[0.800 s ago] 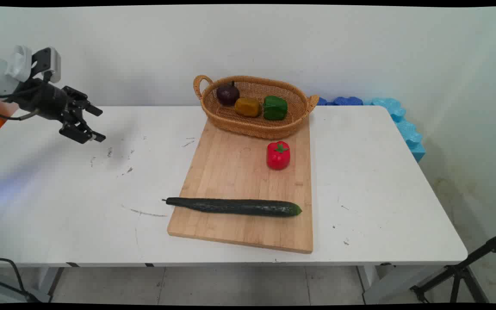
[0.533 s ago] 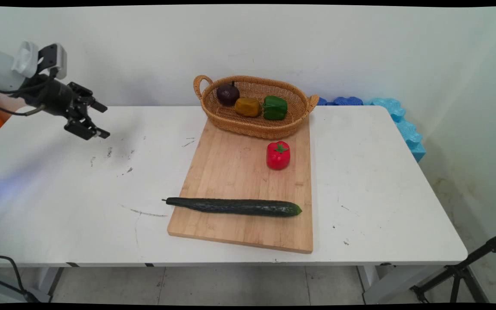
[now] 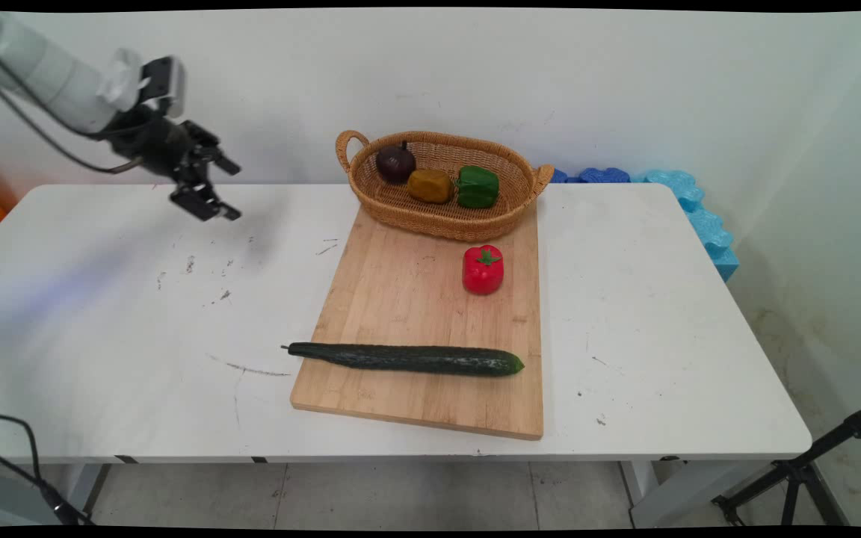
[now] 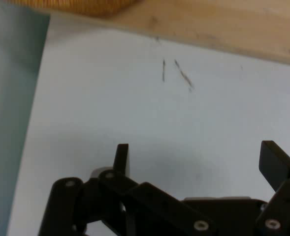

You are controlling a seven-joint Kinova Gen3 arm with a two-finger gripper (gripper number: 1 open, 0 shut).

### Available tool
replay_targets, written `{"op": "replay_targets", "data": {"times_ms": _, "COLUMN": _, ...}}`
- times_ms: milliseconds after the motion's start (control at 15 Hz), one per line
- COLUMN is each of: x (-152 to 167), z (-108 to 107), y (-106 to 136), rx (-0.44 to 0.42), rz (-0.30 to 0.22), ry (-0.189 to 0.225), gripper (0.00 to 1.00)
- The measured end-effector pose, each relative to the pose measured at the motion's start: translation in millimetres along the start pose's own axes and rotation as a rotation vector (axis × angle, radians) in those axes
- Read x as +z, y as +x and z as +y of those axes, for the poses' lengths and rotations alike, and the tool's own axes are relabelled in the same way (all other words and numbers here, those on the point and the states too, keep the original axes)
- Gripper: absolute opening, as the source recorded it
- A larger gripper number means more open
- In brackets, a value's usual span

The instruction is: Pick up the potato from the vegetable basket

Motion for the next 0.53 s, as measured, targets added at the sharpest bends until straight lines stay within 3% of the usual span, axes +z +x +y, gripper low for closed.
{"op": "replay_targets", "data": {"times_ms": 533, "x": 57, "z": -48, "y": 103, "rx": 0.148, "rz": 0.056, "ry": 0.015, "gripper": 1.00}}
